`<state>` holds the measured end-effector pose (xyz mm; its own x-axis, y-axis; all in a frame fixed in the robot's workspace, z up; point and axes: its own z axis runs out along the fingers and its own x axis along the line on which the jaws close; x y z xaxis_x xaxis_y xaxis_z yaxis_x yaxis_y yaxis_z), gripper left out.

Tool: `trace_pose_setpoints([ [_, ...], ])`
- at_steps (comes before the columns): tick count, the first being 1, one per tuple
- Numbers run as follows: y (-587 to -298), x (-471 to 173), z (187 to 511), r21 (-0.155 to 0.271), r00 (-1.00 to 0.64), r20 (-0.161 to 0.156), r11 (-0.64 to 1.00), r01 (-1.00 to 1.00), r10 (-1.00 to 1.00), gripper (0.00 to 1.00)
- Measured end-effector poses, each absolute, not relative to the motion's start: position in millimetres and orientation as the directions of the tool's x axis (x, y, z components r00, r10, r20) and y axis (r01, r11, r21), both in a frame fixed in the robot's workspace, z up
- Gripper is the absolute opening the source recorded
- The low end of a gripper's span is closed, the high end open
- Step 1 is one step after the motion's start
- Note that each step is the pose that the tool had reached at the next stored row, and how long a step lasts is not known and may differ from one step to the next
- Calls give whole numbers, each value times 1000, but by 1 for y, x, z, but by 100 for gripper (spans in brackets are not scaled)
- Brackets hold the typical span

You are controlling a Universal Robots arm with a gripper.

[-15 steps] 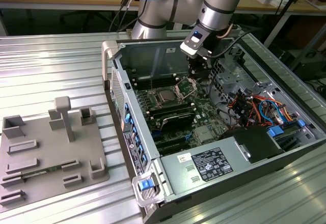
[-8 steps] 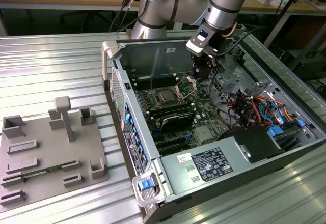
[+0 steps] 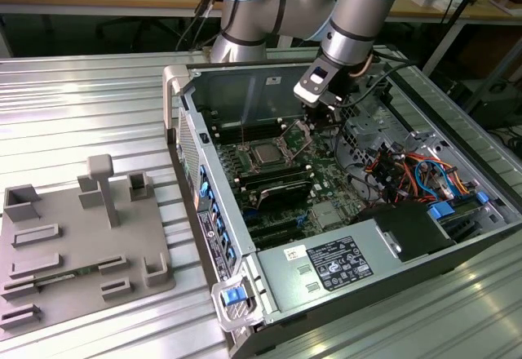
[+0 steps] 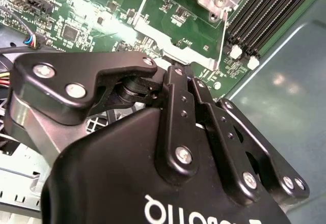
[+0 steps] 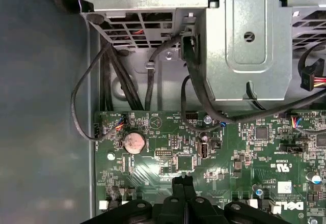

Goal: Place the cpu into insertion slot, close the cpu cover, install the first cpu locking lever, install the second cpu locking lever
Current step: 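Close the cpu cover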

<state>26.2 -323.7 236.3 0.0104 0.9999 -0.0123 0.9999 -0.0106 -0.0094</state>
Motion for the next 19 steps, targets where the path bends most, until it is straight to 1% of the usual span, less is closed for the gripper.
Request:
trace_pose_setpoints([
  [6,-324,23,243,-9,10,-12,-11,1000,1000,11],
  [19,-324,-4,243,-9,10,-12,-11,1000,1000,11],
])
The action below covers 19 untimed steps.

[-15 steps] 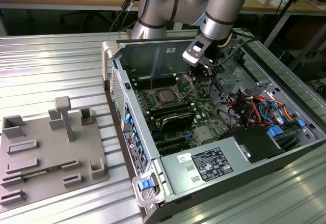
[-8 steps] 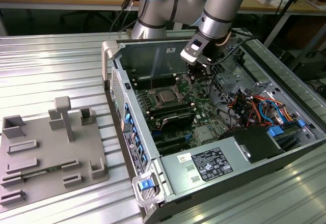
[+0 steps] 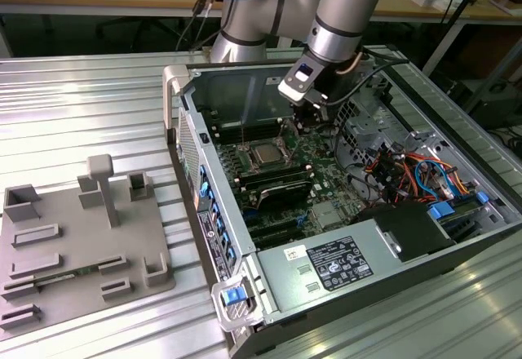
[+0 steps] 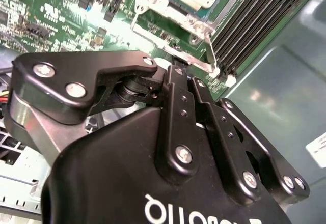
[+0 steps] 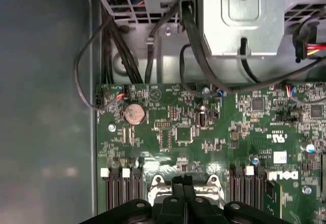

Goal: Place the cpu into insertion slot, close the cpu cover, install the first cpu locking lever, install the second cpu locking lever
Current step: 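Close the cpu cover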

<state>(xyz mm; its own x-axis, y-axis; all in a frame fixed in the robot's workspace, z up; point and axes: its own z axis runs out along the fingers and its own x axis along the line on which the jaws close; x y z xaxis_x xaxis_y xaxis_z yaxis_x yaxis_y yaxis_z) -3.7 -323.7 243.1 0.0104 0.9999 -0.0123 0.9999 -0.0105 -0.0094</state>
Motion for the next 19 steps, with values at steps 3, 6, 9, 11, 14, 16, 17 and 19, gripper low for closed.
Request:
trace_pose_setpoints([
  [3,-324,-10,243,-9,11,-12,-11,1000,1000,11],
  [6,-324,-17,243,-9,10,-12,-11,1000,1000,11],
  [9,-324,-22,243,-9,10,-12,-11,1000,1000,11],
  [11,-324,-28,243,-9,11,-12,-11,1000,1000,11],
  [14,-324,-36,240,-9,10,-12,-10,1000,1000,11],
  [16,-324,-42,236,-9,11,-12,-11,1000,1000,11],
  [17,-324,-46,234,-9,10,-12,-10,1000,1000,11],
  [19,-324,-53,232,-9,11,-12,-11,1000,1000,11],
])
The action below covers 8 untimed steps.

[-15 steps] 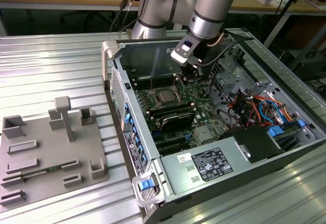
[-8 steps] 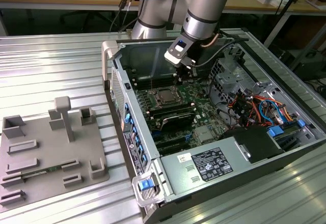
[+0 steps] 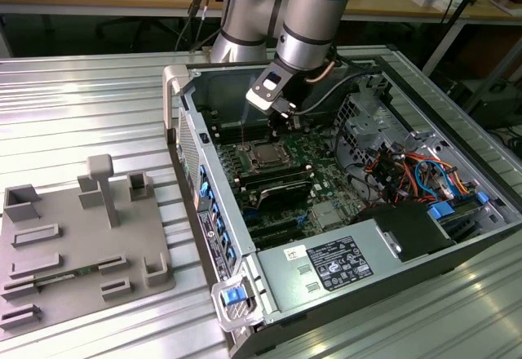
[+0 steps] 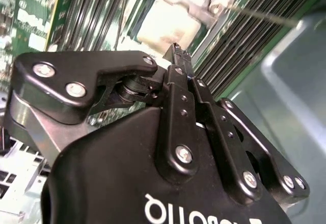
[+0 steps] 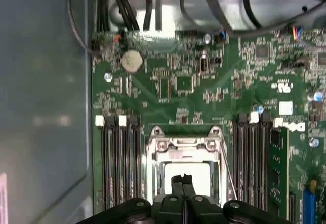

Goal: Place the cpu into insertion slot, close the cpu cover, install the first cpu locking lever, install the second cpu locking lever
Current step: 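Close the cpu cover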

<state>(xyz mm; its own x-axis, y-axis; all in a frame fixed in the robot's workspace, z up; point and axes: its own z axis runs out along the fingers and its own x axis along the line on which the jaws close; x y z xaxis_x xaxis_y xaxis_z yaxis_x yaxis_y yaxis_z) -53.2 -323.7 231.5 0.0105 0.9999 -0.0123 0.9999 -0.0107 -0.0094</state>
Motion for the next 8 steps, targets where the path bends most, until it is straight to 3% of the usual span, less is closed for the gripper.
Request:
trace_pose_setpoints([
  [8,-324,-73,228,-9,4,-12,-4,1000,1000,11],
])
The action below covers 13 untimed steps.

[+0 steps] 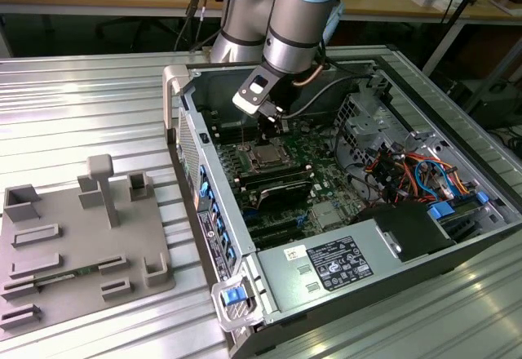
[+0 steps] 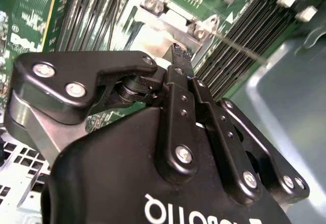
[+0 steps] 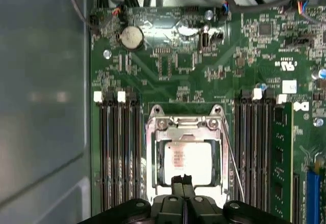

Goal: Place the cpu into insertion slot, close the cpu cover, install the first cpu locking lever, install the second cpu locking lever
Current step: 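Close the cpu cover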

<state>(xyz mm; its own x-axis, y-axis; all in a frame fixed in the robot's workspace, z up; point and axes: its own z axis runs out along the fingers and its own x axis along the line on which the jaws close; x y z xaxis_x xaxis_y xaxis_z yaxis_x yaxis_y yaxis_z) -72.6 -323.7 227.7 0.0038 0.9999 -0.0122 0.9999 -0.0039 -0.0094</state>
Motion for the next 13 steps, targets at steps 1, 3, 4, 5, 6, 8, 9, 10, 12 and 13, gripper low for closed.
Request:
trace_pose_setpoints([
  [1,-324,-74,227,-9,3,-12,-3,1000,1000,11],
  [3,-324,-78,226,-9,2,-12,-2,1000,1000,11],
  [4,-324,-78,225,-9,2,-12,-2,1000,1000,11],
  [5,-324,-79,225,-9,2,-12,-2,1000,1000,11],
  [6,-324,-79,224,-9,1,-12,-1,1000,1000,11],
  [8,-324,-80,224,-10,0,-12,-1,1000,1000,11],
  [9,-324,-81,223,-9,-3,-12,3,1000,1000,11],
  [10,-324,-81,223,-9,-11,-12,11,1000,1000,11],
  [12,-325,-82,223,-9,-33,-12,33,999,999,11],
  [13,-325,-82,223,-9,-43,-12,43,999,999,11],
])
